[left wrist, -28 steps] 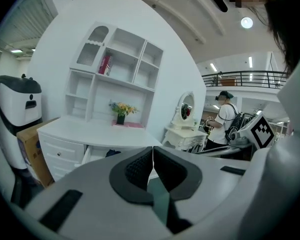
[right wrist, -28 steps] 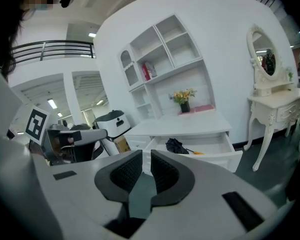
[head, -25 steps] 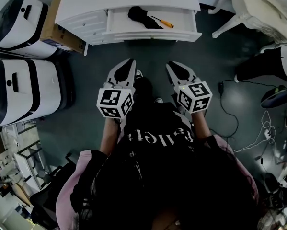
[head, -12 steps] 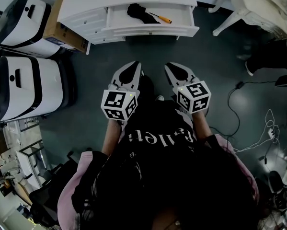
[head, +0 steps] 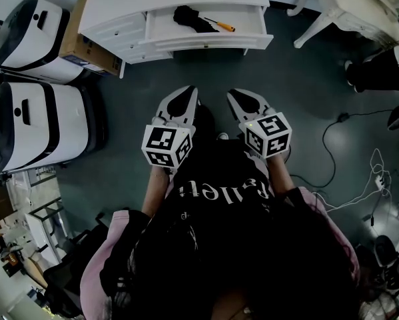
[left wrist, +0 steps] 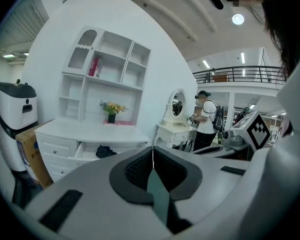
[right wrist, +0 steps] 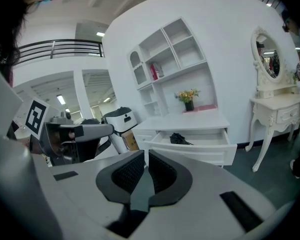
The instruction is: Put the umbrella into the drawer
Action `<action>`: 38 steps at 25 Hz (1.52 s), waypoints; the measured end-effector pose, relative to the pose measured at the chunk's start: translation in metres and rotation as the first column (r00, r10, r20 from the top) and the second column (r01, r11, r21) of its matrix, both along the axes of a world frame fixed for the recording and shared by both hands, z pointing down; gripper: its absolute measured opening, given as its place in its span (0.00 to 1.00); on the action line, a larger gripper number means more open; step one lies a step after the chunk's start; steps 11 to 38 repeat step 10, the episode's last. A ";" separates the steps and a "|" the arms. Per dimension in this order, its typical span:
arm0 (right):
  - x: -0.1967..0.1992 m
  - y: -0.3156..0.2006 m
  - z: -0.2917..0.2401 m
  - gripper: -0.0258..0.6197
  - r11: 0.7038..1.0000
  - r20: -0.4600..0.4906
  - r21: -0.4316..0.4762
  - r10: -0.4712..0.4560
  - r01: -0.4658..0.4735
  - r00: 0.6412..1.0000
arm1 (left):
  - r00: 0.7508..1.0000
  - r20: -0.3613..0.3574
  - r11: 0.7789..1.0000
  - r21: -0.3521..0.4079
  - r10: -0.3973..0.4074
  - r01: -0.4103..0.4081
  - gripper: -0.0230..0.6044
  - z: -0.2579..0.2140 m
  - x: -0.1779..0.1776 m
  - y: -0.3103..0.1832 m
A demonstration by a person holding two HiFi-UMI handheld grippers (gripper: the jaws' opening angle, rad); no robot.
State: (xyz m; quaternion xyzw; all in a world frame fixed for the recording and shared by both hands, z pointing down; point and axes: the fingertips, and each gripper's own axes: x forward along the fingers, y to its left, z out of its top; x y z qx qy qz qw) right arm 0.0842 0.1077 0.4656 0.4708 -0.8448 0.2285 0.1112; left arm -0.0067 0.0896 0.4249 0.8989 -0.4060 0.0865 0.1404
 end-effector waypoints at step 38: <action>-0.005 -0.006 0.007 0.13 1.000 -0.003 -0.014 -0.008 0.008 1.000 | 1.000 0.002 1.000 -0.003 0.015 -0.015 0.06 0.004 -0.001 -0.005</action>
